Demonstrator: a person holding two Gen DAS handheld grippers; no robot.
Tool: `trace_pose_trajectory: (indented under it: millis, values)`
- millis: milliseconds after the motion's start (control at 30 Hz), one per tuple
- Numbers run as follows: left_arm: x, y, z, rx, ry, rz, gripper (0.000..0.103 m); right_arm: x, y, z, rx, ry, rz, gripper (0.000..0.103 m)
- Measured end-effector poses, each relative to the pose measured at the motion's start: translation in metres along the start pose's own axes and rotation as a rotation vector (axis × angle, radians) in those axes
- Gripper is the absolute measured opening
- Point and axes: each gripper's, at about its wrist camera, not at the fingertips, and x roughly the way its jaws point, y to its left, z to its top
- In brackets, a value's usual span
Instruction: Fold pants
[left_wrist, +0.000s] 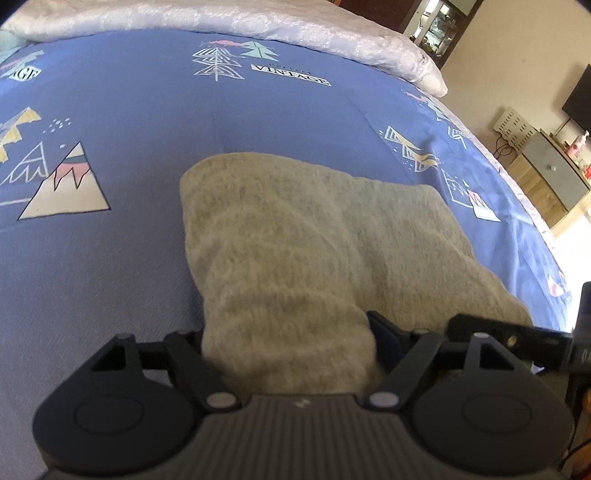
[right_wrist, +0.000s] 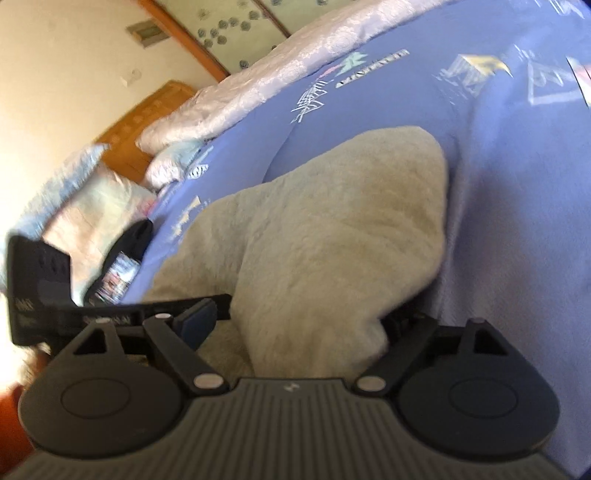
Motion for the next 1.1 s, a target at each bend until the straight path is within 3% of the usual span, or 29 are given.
trace_pose_trajectory:
  millis: [67,133,200,267,333,533,1100]
  values:
    - [-0.002,0.001,-0.001,-0.013,0.003,0.0,0.076,-0.007,-0.009,0.0,0.064,-0.004,0.018,0.078]
    - [-0.004,0.0,-0.003,-0.008,0.001,0.009,0.075,-0.012,-0.018,-0.001,0.123,-0.003,0.023,0.063]
    - [-0.005,-0.001,-0.005,-0.006,-0.002,0.012,0.071,-0.015,-0.026,-0.002,0.176,-0.001,0.028,0.056]
    - [-0.005,-0.001,-0.004,-0.016,0.001,0.013,0.066,-0.014,-0.024,-0.001,0.2,0.009,0.021,0.05]
    - [-0.006,-0.003,-0.004,-0.018,0.005,0.02,0.061,-0.01,-0.014,0.001,0.173,0.03,-0.016,0.036]
    - [-0.007,-0.018,-0.007,0.01,-0.011,0.092,0.057,-0.005,0.032,-0.005,-0.068,0.032,-0.19,0.032]
    - [-0.004,-0.022,-0.004,-0.005,0.011,0.119,0.058,0.0,0.037,-0.006,-0.112,0.039,-0.221,0.032]
